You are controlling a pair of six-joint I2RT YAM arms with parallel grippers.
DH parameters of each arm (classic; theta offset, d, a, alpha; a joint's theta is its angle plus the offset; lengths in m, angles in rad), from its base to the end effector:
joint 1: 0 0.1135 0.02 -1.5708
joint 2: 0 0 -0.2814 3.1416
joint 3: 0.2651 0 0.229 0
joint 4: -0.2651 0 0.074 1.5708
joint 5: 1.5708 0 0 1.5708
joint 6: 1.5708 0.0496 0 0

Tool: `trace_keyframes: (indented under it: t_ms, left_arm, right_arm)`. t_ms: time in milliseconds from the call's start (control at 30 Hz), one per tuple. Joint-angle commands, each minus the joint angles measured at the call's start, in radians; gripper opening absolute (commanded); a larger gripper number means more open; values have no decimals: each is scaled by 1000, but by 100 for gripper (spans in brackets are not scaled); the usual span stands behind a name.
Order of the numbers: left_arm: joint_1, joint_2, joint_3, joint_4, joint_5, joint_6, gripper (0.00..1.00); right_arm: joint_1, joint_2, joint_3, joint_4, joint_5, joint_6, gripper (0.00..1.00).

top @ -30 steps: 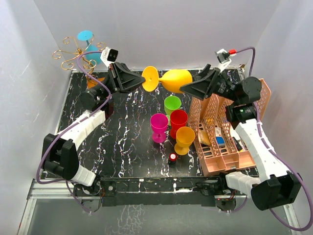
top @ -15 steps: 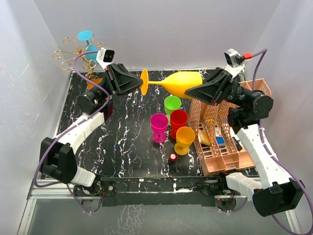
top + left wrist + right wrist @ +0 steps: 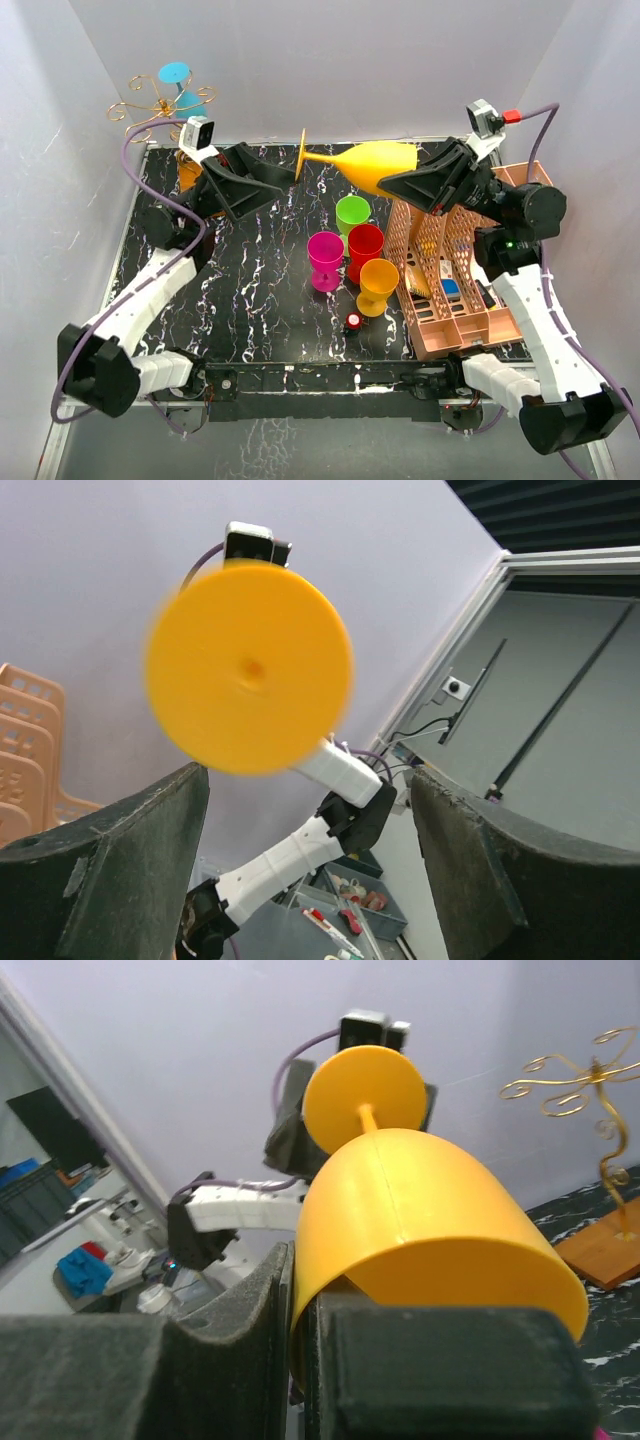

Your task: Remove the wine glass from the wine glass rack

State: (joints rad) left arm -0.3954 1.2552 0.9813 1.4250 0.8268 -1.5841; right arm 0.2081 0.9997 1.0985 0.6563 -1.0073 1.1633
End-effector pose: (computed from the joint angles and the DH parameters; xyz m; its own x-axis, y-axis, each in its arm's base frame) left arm 0.1756 -0.1128 0.4772 -0.5487 -0.5048 -0.6664 0.8355 -0.3585 -0.4164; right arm 0.1431 0.0731 0.5006 -0.3886 0.4192 -0.8205 -0.8981 0.0267 0.4390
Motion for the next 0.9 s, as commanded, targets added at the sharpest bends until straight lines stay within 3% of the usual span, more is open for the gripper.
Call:
trace_keyframes:
  t_ms: [0,133,333,533,700,867]
  left_arm:
    - [-3,-165,-12,-316,-25,335,81]
    - [-2,-272,9,-655,-101,581,85]
    - [-2,-390,20,-905,-209,758,86]
    - [-2,-483,30,-1021,-302,856,87]
    - [-2,-499,48,-1031,-294,863,88]
    - [-2,-529,47,-1030,-278,866,88]
  right_arm:
    - [-7,-4,102,-381,144,-288,8]
    - [-6,18,158,-607,240,-430,8]
    - [3,94,189,-676,213,-480,8]
    - [101,223,297,-845,211,-602,8]
    - [326,326,391,-1034,380,-750,8]
    - [504,416,426,-1113,507,-806,8]
